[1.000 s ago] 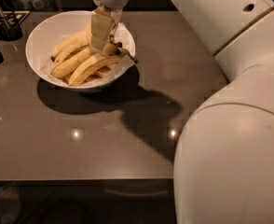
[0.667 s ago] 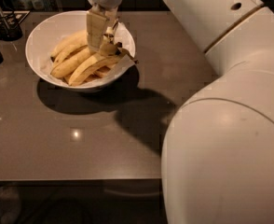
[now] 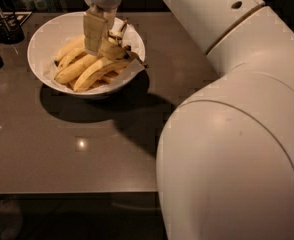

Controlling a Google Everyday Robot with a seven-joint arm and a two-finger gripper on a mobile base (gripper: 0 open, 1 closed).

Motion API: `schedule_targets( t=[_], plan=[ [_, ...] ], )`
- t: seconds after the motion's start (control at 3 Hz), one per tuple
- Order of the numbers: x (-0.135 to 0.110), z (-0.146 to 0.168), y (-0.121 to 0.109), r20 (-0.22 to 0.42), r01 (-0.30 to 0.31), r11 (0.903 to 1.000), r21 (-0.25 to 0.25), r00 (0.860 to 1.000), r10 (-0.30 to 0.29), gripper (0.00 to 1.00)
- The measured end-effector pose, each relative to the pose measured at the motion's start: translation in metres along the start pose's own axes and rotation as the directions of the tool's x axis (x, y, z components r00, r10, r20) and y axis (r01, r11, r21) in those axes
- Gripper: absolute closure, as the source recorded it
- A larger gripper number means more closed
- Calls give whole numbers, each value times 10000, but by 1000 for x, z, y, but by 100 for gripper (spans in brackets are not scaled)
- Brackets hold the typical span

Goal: Pick banana from white bowl

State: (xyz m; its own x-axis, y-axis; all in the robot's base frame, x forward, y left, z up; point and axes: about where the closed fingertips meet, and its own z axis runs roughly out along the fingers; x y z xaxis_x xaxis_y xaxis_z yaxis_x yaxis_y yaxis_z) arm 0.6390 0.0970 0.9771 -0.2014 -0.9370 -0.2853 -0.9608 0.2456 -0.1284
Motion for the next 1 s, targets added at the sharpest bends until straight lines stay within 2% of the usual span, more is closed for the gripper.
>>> schedule_targets(
  t=[0.33, 1.0],
  plan=[
    [0, 7, -4, -57, -269, 9996, -105, 9996, 268, 34],
    [10, 25, -19, -825, -1361, 9903, 280, 9870, 1380, 26]
  ],
)
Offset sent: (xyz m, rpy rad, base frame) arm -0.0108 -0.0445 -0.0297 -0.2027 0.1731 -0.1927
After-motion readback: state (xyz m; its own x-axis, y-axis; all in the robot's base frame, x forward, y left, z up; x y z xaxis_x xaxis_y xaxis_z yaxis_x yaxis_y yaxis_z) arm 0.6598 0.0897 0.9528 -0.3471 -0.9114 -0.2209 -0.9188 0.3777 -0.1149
